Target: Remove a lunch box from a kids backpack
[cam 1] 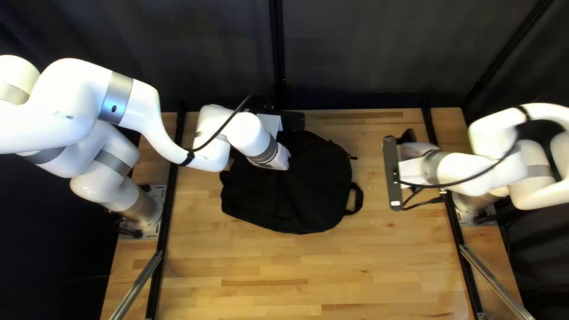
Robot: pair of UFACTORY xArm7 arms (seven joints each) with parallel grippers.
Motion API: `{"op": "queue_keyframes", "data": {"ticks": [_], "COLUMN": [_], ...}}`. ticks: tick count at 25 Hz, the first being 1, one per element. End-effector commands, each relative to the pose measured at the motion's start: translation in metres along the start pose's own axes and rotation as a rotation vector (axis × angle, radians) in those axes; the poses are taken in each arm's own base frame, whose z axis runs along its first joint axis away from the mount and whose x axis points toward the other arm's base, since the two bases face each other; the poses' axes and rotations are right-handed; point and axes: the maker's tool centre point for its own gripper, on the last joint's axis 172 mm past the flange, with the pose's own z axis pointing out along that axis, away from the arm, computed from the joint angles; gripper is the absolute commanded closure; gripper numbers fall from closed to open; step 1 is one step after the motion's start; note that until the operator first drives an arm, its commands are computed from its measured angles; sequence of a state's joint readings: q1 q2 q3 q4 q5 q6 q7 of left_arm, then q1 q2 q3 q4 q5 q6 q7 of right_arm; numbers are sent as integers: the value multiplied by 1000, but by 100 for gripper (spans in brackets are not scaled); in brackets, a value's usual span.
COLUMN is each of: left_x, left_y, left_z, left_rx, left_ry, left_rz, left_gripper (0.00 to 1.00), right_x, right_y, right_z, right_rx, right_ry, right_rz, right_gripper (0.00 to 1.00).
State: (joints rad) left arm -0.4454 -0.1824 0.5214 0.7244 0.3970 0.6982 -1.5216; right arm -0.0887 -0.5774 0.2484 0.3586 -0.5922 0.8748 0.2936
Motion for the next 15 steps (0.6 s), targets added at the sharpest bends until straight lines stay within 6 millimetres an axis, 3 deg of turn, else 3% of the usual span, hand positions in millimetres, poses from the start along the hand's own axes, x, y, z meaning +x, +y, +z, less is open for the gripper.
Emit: {"op": "queue_keyframes", "data": {"ticks": [1,5,15], "left_x": [0,-1,0], "left_y": [-1,-1,-1], "left_z": [1,1,3], "left_rx": [-1,0,2], "left_ry": [3,5,10], "left_rz": [-2,-4,-11], "left_gripper": [100,100,100], "right_x": [20,36,40], "right_y": [-6,-9,-7], "right_z": [34,60,105], "right_rx": [46,93,138], "right_ry": [3,17,24], "right_rz": [28,53,93], "right_gripper": [0,0,0]}}
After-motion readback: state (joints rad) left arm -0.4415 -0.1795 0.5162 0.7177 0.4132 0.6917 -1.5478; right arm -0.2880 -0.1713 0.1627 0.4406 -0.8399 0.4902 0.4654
